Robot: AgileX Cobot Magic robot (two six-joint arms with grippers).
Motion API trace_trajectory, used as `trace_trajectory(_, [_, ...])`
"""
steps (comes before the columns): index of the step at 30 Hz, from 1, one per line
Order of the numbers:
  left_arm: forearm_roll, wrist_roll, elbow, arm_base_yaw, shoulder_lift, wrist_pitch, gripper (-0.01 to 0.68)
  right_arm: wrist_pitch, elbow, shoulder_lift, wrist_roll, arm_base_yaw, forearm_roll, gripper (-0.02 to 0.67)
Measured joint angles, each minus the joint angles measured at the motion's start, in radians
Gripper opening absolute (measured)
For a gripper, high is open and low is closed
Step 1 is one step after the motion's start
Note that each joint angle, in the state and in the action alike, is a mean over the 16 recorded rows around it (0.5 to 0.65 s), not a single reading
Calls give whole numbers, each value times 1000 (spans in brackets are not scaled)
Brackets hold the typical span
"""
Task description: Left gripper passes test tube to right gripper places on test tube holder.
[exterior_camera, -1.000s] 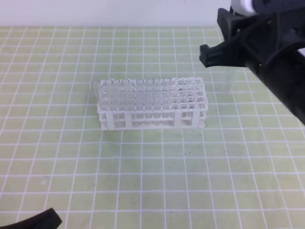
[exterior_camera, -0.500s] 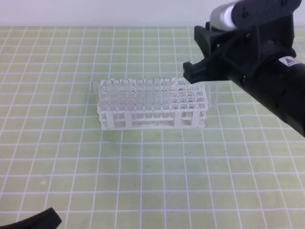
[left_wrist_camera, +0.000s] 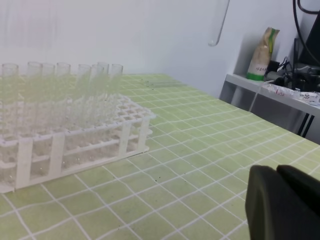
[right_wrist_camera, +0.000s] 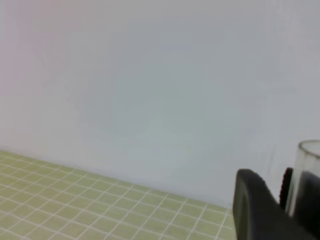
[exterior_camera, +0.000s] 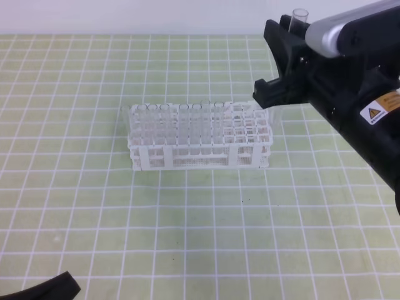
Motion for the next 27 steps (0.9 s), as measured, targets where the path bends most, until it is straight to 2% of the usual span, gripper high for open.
trace_trajectory(14, [-10,0,-6,0,-3,-1,0,-181,4,130,120,-1,-110,8])
trace_trajectory(27, [-8,0,-5,0,-3,1,0,-281,-93,340,250,-2,-237,8])
